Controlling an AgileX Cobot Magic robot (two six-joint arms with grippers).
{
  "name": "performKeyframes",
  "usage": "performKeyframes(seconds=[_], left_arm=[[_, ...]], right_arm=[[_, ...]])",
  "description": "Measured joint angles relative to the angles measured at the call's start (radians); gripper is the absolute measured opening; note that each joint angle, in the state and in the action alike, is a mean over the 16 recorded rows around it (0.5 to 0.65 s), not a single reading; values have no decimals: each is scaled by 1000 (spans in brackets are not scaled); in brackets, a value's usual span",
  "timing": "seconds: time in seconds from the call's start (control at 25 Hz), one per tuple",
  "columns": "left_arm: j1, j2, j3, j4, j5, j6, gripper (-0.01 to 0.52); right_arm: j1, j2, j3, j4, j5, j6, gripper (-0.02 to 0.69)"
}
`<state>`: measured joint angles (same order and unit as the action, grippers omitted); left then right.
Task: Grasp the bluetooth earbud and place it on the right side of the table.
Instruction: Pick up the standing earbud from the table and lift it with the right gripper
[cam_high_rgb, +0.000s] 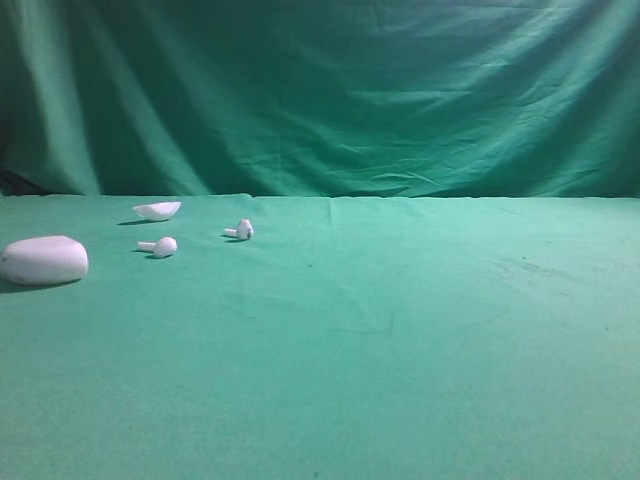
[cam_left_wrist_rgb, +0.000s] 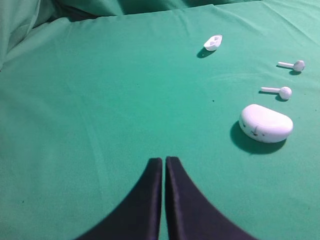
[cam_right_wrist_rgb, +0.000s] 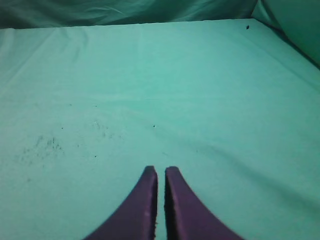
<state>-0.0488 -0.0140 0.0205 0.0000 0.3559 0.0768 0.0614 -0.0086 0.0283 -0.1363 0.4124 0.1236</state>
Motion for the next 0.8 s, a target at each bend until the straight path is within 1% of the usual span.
performKeyframes(seconds=[0.6, 0.8], left_arm=[[0, 0, 0, 0, 0, 0, 0], [0, 0, 0, 0, 0, 0, 0]], right_arm=[[0, 0, 0, -4, -3, 0, 50], [0, 0, 0, -15, -69, 2, 50]])
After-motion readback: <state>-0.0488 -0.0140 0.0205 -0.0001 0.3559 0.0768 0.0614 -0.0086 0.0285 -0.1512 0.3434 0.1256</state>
